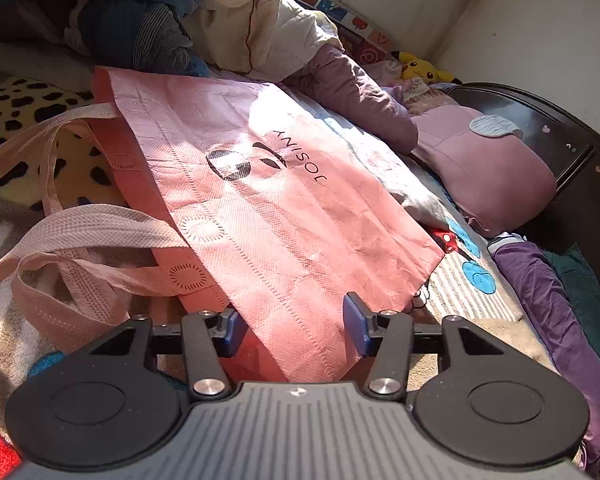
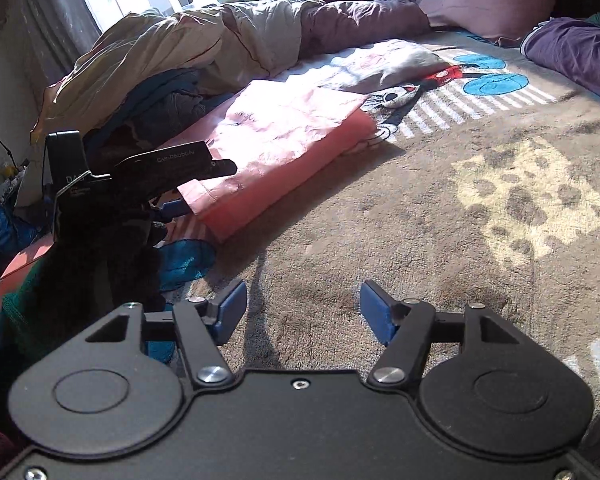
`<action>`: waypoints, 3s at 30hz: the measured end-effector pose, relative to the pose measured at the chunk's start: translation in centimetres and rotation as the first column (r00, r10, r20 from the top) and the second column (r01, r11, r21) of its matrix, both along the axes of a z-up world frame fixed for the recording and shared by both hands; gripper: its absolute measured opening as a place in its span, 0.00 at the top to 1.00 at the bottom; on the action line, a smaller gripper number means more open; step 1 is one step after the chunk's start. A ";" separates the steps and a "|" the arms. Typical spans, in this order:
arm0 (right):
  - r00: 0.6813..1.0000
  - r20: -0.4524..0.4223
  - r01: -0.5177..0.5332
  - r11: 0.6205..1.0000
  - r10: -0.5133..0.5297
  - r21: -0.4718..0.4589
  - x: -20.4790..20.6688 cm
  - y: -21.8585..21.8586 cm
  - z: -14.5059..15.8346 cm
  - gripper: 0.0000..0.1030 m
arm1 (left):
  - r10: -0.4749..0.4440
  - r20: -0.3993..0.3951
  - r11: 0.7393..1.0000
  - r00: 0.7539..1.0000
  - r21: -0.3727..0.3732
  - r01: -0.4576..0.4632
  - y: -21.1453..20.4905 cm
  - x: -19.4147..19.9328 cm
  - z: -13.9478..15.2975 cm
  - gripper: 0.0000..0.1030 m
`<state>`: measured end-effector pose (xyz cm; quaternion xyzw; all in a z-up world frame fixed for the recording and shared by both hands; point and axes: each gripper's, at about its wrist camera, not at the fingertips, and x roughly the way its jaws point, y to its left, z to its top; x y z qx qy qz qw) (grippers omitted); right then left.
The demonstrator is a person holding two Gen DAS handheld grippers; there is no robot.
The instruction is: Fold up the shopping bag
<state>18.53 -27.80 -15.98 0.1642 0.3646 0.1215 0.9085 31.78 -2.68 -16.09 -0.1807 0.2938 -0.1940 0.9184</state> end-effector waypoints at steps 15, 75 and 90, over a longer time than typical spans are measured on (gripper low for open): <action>0.988 0.133 -0.065 0.988 0.083 -0.138 -5.0 -1.4 3.9 0.54 | -0.538 0.109 0.838 0.836 -0.044 0.544 3.4 -7.8 5.4 0.95; 0.897 0.255 -0.123 0.759 0.361 -0.639 -5.5 13.9 12.8 0.99 | 0.228 0.123 0.968 0.966 -0.139 -0.210 10.7 -20.5 5.0 0.24; 0.927 0.287 -0.172 0.954 0.241 -0.246 -6.7 8.9 14.7 0.99 | -0.015 0.302 0.998 0.953 0.068 -0.005 3.2 -15.8 8.9 0.75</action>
